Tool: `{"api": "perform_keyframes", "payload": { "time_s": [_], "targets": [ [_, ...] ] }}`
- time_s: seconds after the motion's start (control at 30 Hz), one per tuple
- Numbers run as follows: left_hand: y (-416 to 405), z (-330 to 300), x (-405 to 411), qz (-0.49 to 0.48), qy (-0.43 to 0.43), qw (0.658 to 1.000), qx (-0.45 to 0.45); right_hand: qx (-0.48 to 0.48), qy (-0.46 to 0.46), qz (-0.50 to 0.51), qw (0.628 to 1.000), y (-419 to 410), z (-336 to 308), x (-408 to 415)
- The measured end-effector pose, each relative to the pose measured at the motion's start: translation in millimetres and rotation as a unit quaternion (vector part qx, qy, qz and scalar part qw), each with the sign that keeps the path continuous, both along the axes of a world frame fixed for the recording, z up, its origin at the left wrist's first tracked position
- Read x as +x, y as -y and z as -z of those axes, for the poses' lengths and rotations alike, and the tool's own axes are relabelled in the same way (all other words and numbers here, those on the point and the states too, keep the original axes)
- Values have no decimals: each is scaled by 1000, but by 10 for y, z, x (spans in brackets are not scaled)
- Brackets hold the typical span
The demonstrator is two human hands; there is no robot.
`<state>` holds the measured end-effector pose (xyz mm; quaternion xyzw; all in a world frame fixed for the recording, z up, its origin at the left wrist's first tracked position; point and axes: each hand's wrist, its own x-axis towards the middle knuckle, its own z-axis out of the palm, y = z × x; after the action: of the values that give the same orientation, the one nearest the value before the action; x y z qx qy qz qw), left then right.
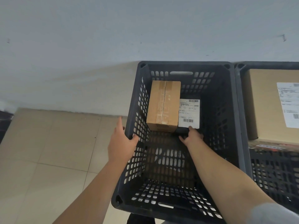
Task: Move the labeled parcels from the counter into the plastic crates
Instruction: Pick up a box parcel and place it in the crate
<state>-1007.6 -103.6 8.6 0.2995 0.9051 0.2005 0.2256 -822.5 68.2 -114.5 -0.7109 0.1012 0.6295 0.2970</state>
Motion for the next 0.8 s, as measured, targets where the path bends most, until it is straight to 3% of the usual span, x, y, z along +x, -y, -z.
{"api": "perform_keyframes", "payload": {
  "time_s": [0.4, 0.8],
  "targets": [
    [-4, -19, 13, -4, -16, 1000, -13, 37, -12, 7, 999, 136, 39, 25],
    [-6, -1, -10, -2, -30, 999, -18, 55, -39, -56, 996, 393, -99, 78]
  ]
}}
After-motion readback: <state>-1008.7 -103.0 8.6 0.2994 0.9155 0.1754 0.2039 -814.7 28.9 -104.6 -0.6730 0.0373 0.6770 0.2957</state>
